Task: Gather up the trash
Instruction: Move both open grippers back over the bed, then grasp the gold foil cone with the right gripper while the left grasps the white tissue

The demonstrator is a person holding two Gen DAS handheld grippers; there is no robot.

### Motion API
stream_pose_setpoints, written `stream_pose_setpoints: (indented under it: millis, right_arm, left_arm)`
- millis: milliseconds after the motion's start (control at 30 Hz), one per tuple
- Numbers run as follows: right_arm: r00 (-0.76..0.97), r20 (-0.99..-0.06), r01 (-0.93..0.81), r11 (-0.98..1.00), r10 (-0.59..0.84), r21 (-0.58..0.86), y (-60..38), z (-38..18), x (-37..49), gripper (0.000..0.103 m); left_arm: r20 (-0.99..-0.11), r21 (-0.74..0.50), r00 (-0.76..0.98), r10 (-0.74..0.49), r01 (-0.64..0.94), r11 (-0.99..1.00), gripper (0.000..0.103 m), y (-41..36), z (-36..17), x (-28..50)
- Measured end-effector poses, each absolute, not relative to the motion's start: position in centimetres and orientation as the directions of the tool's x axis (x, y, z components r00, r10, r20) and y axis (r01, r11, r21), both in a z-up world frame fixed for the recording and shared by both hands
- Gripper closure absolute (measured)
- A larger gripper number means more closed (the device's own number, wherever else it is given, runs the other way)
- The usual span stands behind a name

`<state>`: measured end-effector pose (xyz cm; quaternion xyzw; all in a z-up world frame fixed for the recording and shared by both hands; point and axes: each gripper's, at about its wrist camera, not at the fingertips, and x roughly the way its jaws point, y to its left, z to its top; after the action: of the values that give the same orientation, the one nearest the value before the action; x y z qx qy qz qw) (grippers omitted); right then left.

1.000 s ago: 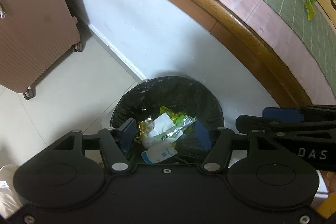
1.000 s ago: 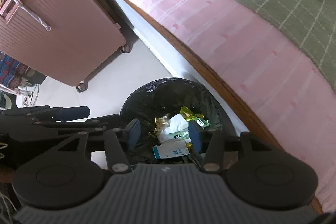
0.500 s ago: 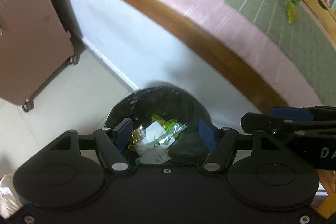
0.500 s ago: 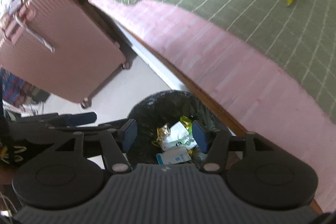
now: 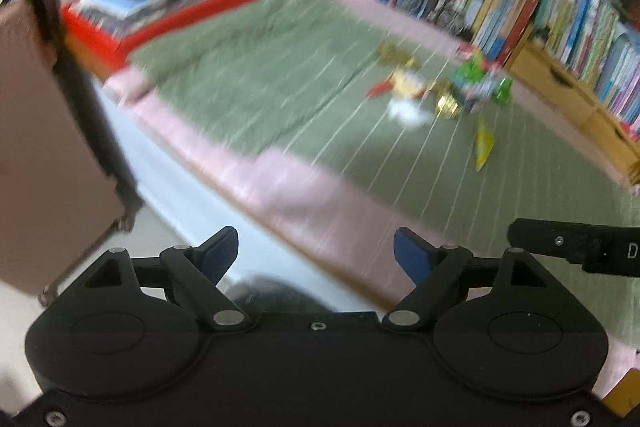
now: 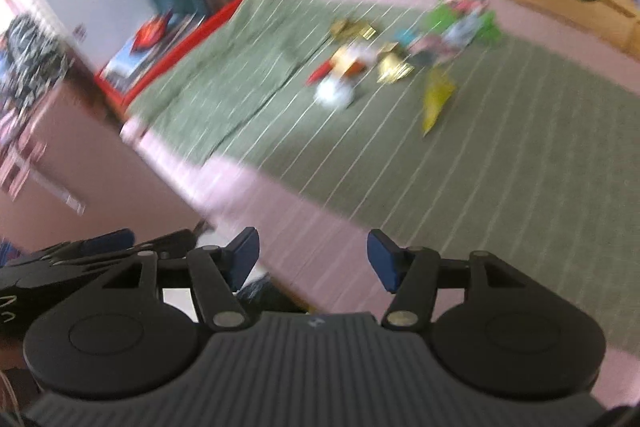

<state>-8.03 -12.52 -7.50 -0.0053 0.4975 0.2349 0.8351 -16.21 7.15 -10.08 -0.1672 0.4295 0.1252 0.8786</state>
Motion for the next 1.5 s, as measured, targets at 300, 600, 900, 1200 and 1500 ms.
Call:
stream_pose_setpoints:
  millis: [300,600,900,1200,1500]
  right_arm:
    - [0.535,-0.787,-0.287,0.942,0.307,0.172,-16.6,-4.3,-2.6,0.026]
    - [0.564,-0.794,-0.267,0.96,0.228,0.086,-17.9,-6.4,2.8,0.021]
    - [0.485,-0.831,-0.336,0.935,0.272,0.11,-17.8,-11.2,7.9,0.021]
    - [0.408,-0.86,-0.38,0.913,0.307,0.146,-16.6,-14.5,10.2,0.021]
    - [0.386,-0.873,-0.395,0.908,0.299,0.136,-15.2,-16.3,11.8,0.021]
  left_arm:
    - [-0.739,-0.169,0.672,0.042,-0.245,0.955,0.018,5.1,-7.2,-7.9]
    - [-0.773,-0.157,0.634,0.025,-0.23,0.96,0.018,3.1,-10.3,-0.4]
    - [-0.826,-0.12,0.563,0.024,-0.217,0.969,0.023,2.3,-15.4,6.0]
    - [-0.859,-0.139,0.512,0.005,-0.242,0.96,0.054,2.7,-17.9,8.3]
    - [-0.858,-0.179,0.513,-0.023,-0.257,0.95,0.073,3.0,-17.3,8.4]
